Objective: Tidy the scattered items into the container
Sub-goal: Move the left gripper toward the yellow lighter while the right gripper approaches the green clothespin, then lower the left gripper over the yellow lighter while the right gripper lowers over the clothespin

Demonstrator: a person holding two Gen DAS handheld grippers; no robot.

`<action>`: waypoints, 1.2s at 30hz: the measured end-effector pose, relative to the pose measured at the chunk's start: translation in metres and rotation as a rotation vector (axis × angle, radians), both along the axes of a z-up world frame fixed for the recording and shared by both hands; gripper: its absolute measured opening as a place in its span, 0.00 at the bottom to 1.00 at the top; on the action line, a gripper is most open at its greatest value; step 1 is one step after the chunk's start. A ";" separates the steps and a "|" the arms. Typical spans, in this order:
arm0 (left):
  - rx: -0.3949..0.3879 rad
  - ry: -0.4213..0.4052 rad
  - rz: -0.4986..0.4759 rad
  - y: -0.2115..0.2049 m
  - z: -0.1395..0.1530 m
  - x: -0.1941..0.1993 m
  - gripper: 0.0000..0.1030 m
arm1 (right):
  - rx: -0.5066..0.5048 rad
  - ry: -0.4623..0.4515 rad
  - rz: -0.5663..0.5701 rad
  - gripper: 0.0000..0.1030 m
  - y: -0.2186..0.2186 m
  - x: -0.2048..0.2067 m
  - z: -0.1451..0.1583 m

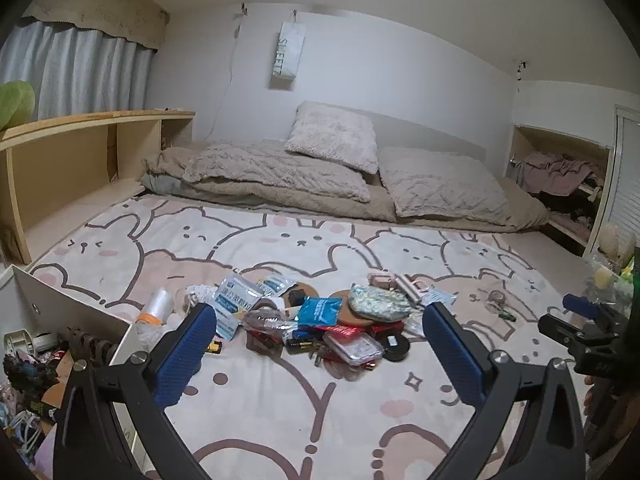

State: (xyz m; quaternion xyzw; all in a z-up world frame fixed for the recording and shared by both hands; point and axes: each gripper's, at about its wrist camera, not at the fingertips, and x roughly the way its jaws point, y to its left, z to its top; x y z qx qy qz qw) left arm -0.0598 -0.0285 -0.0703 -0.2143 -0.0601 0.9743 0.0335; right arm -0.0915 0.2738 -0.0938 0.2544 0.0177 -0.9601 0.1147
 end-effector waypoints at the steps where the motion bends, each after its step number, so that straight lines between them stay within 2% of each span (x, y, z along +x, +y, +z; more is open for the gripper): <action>1: -0.006 -0.004 0.008 -0.001 -0.003 -0.003 1.00 | 0.007 -0.003 0.001 1.00 0.002 -0.001 -0.004; 9: -0.057 -0.035 0.120 -0.011 -0.031 -0.023 1.00 | 0.025 -0.059 -0.048 1.00 0.027 -0.018 -0.031; 21: -0.207 -0.153 0.149 0.008 -0.073 -0.053 1.00 | 0.001 -0.178 -0.234 1.00 0.095 -0.056 -0.072; 28: -0.208 -0.237 0.166 0.008 -0.097 -0.075 1.00 | 0.000 -0.234 -0.306 1.00 0.120 -0.080 -0.095; 32: -0.192 -0.305 0.211 0.002 -0.114 -0.090 1.00 | -0.013 -0.274 -0.354 1.00 0.134 -0.097 -0.107; 36: -0.186 -0.370 0.263 -0.005 -0.131 -0.103 1.00 | -0.076 -0.319 -0.404 1.00 0.152 -0.114 -0.118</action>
